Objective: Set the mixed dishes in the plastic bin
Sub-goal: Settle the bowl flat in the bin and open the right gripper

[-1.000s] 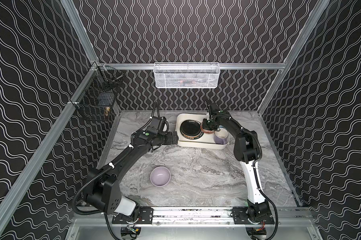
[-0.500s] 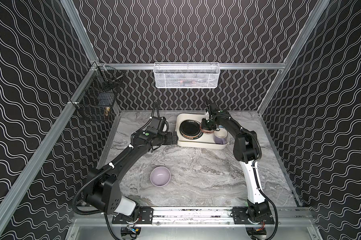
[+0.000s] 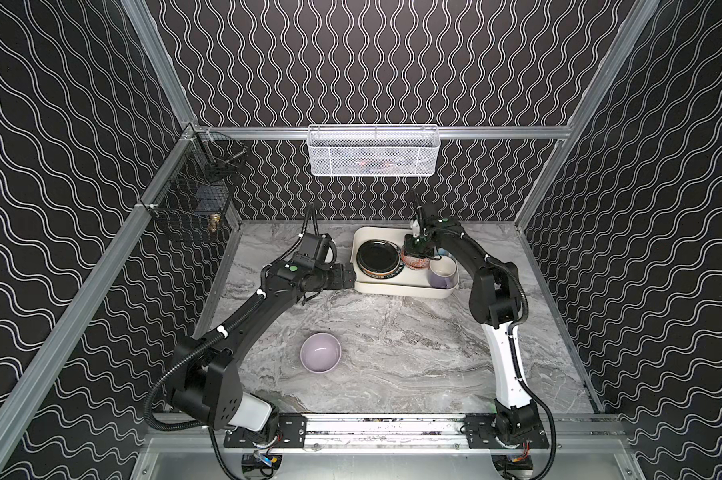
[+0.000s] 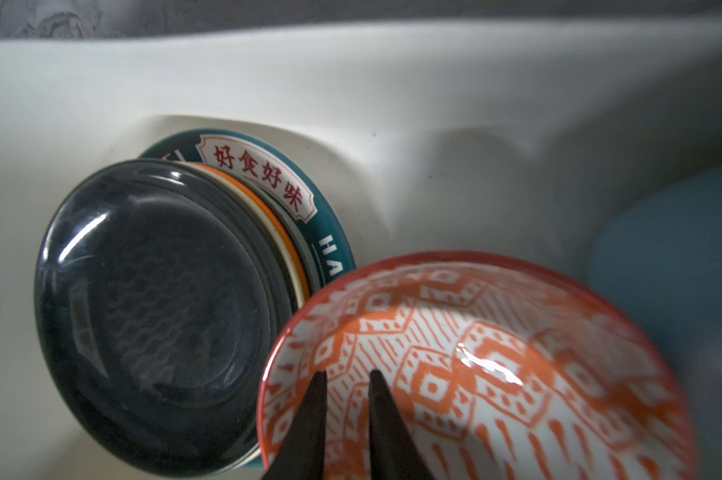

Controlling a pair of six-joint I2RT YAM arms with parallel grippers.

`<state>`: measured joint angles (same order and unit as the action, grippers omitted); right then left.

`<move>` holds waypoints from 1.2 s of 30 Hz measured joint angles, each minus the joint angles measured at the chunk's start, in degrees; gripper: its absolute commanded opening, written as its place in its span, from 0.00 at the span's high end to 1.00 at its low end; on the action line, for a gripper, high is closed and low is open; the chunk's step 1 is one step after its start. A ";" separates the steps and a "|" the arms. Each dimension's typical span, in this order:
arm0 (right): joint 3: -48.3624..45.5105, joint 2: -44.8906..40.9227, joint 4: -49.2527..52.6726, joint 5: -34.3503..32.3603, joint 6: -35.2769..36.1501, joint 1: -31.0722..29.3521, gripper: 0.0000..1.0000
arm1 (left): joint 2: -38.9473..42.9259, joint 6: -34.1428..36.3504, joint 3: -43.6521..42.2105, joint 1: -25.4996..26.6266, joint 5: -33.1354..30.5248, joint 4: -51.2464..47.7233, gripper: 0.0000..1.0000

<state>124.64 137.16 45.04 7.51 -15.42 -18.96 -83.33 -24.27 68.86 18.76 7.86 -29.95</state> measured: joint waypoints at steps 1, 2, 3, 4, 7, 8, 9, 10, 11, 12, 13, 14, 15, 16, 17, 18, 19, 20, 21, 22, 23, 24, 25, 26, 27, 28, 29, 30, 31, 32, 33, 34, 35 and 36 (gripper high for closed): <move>-0.46 -0.72 0.00 -0.42 0.02 0.00 0.77 | 0.11 0.00 0.00 0.00 0.00 -0.04 0.01; -0.81 -1.46 0.00 -1.01 0.02 0.00 0.77 | 0.26 -0.02 0.00 0.00 0.00 -0.02 0.01; -1.07 -2.19 -0.02 -1.03 0.02 0.00 0.77 | 0.46 -0.02 0.00 0.00 -0.02 -0.02 0.02; -1.31 -2.73 -0.15 -1.14 0.02 0.00 0.76 | 0.68 -0.02 -0.02 0.00 -0.02 -0.02 0.01; -2.73 -4.31 -0.35 -1.77 0.04 -0.11 0.76 | 1.57 -0.02 -0.31 0.00 -0.04 -0.02 0.01; -3.34 -4.68 -0.42 -2.32 0.07 -0.22 0.76 | 1.84 -0.02 -0.35 0.00 -0.04 -0.07 0.01; -3.76 -4.81 -0.39 -2.56 0.09 -0.46 0.76 | 2.19 -0.02 -0.50 0.00 -0.07 -0.02 0.01; -4.02 -4.81 -0.42 -2.60 0.20 -0.79 0.76 | 2.47 -0.02 -0.66 0.00 -0.09 0.02 0.01; -4.20 -4.79 -0.37 -2.89 0.26 -1.38 0.76 | 2.78 -0.02 -0.74 0.00 -0.22 -0.09 0.01; -4.20 -4.66 -0.22 -3.19 0.55 -2.05 0.76 | 3.02 -0.02 -0.81 0.00 -0.24 -0.04 0.01; -4.11 -4.46 -0.17 -3.45 1.07 -3.04 0.76 | 3.21 -0.02 -0.92 0.00 -0.28 0.00 0.01; -3.72 -4.17 -0.02 -3.91 1.18 -4.02 0.76 | 3.30 -0.02 -0.96 0.00 -0.28 -0.04 0.01; -3.39 -3.93 0.00 -4.22 1.55 -4.74 0.76 | 3.30 -0.02 -0.96 0.00 -0.28 -0.07 0.01; -3.10 -3.65 0.07 -4.72 1.70 -5.73 0.76 | 3.30 -0.02 -0.96 0.00 -0.35 -0.04 0.01; -2.89 -3.39 0.15 -5.51 2.03 -6.78 0.76 | 3.30 -0.04 -0.96 0.00 -0.61 -0.07 0.01; -2.67 -3.17 0.28 -5.92 2.32 -7.41 0.77 | 3.28 -0.04 -0.96 0.00 -0.66 -0.04 0.01; -2.29 -2.89 0.57 -6.16 2.60 -8.00 0.77 | 3.19 -0.04 -0.96 0.00 -0.66 0.00 0.01; -1.79 -2.49 0.90 -6.54 2.67 -8.35 0.77 | 3.08 -0.04 -0.96 0.00 -0.66 0.00 0.01; -1.29 -2.05 1.14 -7.08 2.84 -8.39 0.77 | 2.95 -0.04 -0.96 0.00 -0.66 -0.02 0.02; -0.81 -1.55 1.36 -8.07 2.86 -8.28 0.77 | 2.82 -0.04 -0.96 0.00 -0.66 -0.04 0.01; -0.55 -1.16 1.55 -8.94 3.06 -8.24 0.77 | 2.78 -0.04 -0.96 0.00 -0.66 -0.04 0.01; -0.50 -0.87 1.73 -9.79 3.15 -8.04 0.77 | 2.78 -0.04 -0.96 -0.02 -0.66 -0.04 0.01; -0.50 -0.68 1.92 -9.97 3.30 -7.91 0.77 | 2.78 -0.04 -0.96 -0.02 -0.66 -0.02 0.01; -0.48 -0.48 1.99 -10.49 3.48 -7.93 0.77 | 2.75 -0.04 -0.96 -0.02 -0.66 -0.02 0.01; -0.44 -0.31 2.12 -11.06 3.54 -8.00 0.77 | 2.67 -0.04 -0.96 -0.02 -0.63 -0.02 0.01; -0.31 -0.09 2.32 -11.47 3.87 -7.98 0.77 | 2.54 -0.04 -0.96 -0.02 -0.63 -0.02 0.01; -0.02 0.24 2.51 -11.72 3.93 -7.96 0.78 | 2.40 -0.04 -0.96 -0.02 -0.63 0.00 0.01; 0.17 0.50 2.54 -11.65 3.96 -7.91 0.78 | 2.27 -0.04 -0.96 -0.02 -0.63 0.00 0.01; 0.37 0.76 2.49 -11.54 4.07 -7.78 0.78 | 2.16 -0.04 -0.98 -0.02 -0.61 0.00 0.01; 0.52 0.96 2.51 -11.32 4.07 -7.63 0.78 | 2.10 -0.04 -0.98 -0.04 -0.61 0.00 0.01; 0.61 0.98 2.49 -11.21 4.07 -7.54 0.78 | 2.05 -0.04 -0.98 -0.04 -0.61 0.00 0.01; 0.63 0.98 2.49 -11.10 4.07 -7.50 0.78 | 2.01 -0.04 -0.98 -0.04 -0.61 0.00 0.01; 0.63 0.98 2.49 -11.04 4.07 -7.43 0.78 | 1.92 -0.02 -0.98 -0.04 -0.59 0.00 0.01; 0.70 1.01 2.49 -10.86 4.07 -7.39 0.78 | 1.88 -0.02 -0.98 -0.04 -0.55 0.00 0.01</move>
<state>125.34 138.17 47.53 -3.36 -11.35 -26.35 -81.45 -24.29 67.88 18.72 7.31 -29.95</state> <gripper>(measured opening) 0.223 0.987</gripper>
